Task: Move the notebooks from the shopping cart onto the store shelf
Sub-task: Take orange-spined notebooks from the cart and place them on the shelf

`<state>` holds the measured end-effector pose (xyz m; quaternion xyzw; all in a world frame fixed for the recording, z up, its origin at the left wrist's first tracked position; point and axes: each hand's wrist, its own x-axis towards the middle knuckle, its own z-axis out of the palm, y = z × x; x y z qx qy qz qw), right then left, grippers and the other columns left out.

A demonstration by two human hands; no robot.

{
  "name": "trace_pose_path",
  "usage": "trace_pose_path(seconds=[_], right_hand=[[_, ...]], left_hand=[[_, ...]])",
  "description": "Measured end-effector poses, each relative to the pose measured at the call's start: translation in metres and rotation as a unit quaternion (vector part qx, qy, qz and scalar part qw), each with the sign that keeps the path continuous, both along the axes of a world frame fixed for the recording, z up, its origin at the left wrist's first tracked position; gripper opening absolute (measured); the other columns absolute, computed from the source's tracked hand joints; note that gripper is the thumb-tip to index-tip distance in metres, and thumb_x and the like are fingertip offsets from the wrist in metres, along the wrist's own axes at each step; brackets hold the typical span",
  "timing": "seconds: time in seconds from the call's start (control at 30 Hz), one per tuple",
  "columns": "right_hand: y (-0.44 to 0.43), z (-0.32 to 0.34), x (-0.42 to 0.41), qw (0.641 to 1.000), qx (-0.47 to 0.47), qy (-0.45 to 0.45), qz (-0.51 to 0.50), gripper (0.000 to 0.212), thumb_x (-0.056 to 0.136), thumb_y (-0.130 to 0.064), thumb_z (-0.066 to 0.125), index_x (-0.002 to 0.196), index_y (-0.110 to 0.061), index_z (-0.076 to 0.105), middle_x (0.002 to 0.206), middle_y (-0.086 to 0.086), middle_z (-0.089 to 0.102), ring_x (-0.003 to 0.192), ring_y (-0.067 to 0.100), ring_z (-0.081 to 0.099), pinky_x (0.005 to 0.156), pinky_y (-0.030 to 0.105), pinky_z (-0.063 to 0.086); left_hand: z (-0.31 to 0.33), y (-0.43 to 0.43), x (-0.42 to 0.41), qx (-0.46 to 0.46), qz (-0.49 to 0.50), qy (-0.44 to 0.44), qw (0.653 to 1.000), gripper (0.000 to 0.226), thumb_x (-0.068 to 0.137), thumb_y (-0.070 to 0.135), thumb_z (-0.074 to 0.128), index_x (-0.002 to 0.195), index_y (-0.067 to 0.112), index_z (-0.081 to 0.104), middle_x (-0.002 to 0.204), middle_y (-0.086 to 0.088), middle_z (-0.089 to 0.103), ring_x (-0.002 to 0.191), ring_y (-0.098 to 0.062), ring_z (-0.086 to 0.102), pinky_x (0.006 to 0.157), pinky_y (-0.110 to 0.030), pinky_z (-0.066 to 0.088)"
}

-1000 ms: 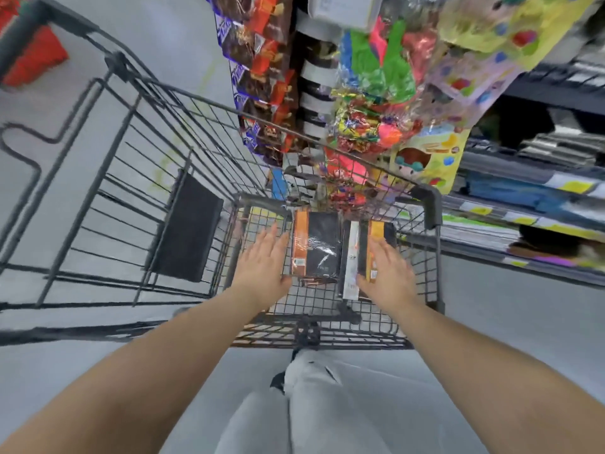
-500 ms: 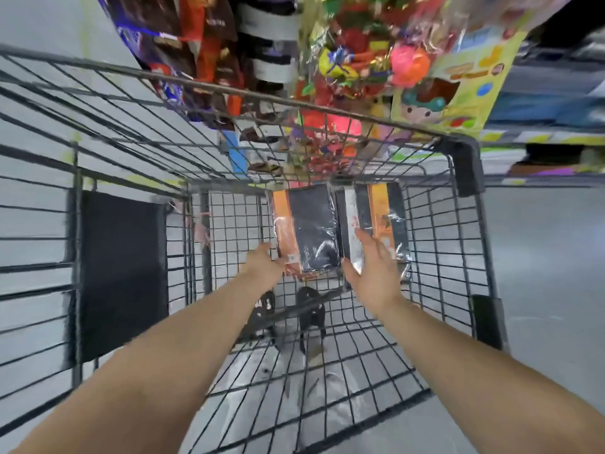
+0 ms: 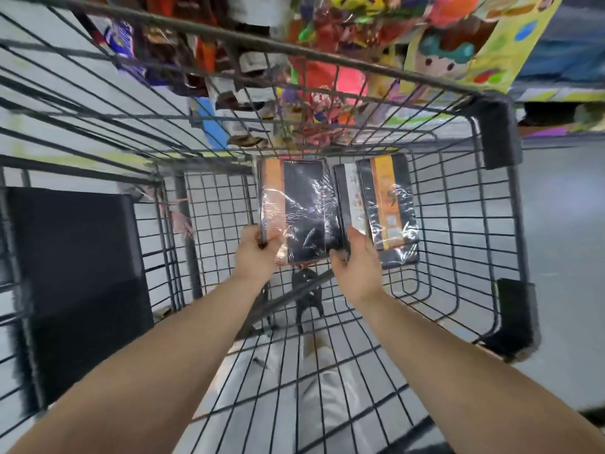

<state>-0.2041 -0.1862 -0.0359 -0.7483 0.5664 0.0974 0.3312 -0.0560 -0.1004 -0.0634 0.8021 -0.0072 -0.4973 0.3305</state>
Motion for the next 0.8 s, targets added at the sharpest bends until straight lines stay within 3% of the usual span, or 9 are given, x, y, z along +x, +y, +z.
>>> trace_pose_path(seconds=[0.07, 0.17, 0.23, 0.3, 0.37, 0.47, 0.53, 0.63, 0.8], right_hand=[[0.005, -0.006, 0.004, 0.998, -0.004, 0.026, 0.053, 0.060, 0.092, -0.024, 0.054, 0.145, -0.011, 0.031, 0.145, 0.009, 0.042, 0.133, 0.025, 0.039, 0.110, 0.036, 0.032], [0.010, -0.017, 0.014, 0.989, 0.006, 0.067, 0.129, 0.066, 0.092, -0.026, 0.051, 0.149, -0.012, 0.020, 0.155, 0.009, 0.027, 0.141, 0.025, 0.026, 0.115, 0.037, 0.026], [0.012, -0.025, 0.025, 0.982, 0.022, 0.106, 0.153, 0.071, 0.093, -0.032, 0.048, 0.151, -0.014, 0.010, 0.159, 0.010, 0.015, 0.145, 0.026, 0.016, 0.116, 0.042, 0.024], [0.016, -0.031, 0.035, 0.976, 0.040, 0.146, 0.156, 0.071, 0.095, -0.038, 0.042, 0.152, -0.016, 0.004, 0.160, 0.012, 0.005, 0.146, 0.030, 0.009, 0.116, 0.046, 0.022], [0.025, -0.035, 0.044, 0.974, 0.047, 0.167, 0.148, 0.067, 0.097, -0.040, 0.036, 0.152, -0.018, 0.005, 0.159, 0.015, 0.000, 0.146, 0.032, 0.005, 0.117, 0.046, 0.018], [0.039, -0.038, 0.050, 0.978, 0.027, 0.166, 0.127, 0.066, 0.097, -0.041, 0.037, 0.152, -0.020, 0.007, 0.159, 0.014, 0.003, 0.145, 0.032, 0.010, 0.115, 0.046, 0.017], [0.043, -0.040, 0.050, 0.978, 0.018, 0.167, 0.122, 0.067, 0.096, -0.041, 0.039, 0.151, -0.020, 0.008, 0.158, 0.015, 0.005, 0.144, 0.032, 0.012, 0.115, 0.046, 0.018], [0.047, -0.041, 0.052, 0.969, 0.022, 0.191, 0.153, 0.070, 0.096, -0.044, 0.038, 0.151, -0.020, 0.003, 0.158, 0.017, -0.001, 0.145, 0.034, 0.008, 0.116, 0.047, 0.018], [0.075, -0.038, 0.069, 0.972, 0.042, 0.160, 0.166, 0.066, 0.096, -0.043, 0.039, 0.151, -0.022, 0.010, 0.158, 0.013, 0.004, 0.143, 0.030, 0.013, 0.114, 0.048, 0.016]], left_hand=[[0.014, 0.013, 0.011, -0.020, 0.004, -0.023, 1.000, 0.025, 0.090, 0.028, 0.064, 0.100, 0.025, 0.041, 0.082, 0.003, 0.061, 0.079, -0.025, 0.065, 0.069, -0.030, 0.054], [0.033, 0.037, 0.030, -0.053, 0.007, -0.088, 0.995, 0.021, 0.091, 0.032, 0.061, 0.103, 0.022, 0.046, 0.072, 0.004, 0.059, 0.061, -0.012, 0.059, 0.052, -0.016, 0.045], [0.042, 0.051, 0.041, -0.052, 0.004, -0.124, 0.991, 0.023, 0.091, 0.037, 0.060, 0.105, 0.021, 0.051, 0.068, 0.007, 0.058, 0.056, -0.004, 0.055, 0.055, -0.021, 0.045], [0.046, 0.063, 0.049, -0.052, -0.002, -0.137, 0.989, 0.013, 0.091, 0.039, 0.059, 0.101, 0.033, 0.053, 0.082, 0.007, 0.066, 0.061, -0.010, 0.060, 0.065, -0.035, 0.053], [0.049, 0.071, 0.053, -0.053, 0.019, -0.132, 0.990, 0.009, 0.091, 0.038, 0.059, 0.093, 0.041, 0.051, 0.115, 0.000, 0.066, 0.068, -0.017, 0.064, 0.072, -0.043, 0.056], [0.050, 0.080, 0.055, -0.040, 0.049, -0.131, 0.989, 0.022, 0.092, 0.030, 0.059, 0.112, 0.024, 0.052, 0.119, -0.005, 0.064, 0.057, 0.005, 0.058, 0.060, -0.014, 0.050], [0.047, 0.083, 0.053, -0.026, 0.070, -0.129, 0.989, 0.032, 0.093, 0.028, 0.059, 0.122, 0.016, 0.050, 0.098, 0.006, 0.066, 0.052, 0.013, 0.054, 0.049, -0.003, 0.039], [0.044, 0.088, 0.053, -0.004, 0.095, -0.117, 0.989, 0.022, 0.093, 0.030, 0.059, 0.111, 0.022, 0.049, 0.075, 0.016, 0.056, 0.051, 0.009, 0.053, 0.052, -0.010, 0.039], [0.038, 0.096, 0.057, 0.020, 0.119, -0.111, 0.986, 0.036, 0.090, 0.038, 0.059, 0.121, 0.022, 0.049, 0.100, 0.000, 0.062, 0.082, -0.015, 0.061, 0.077, -0.032, 0.048]])
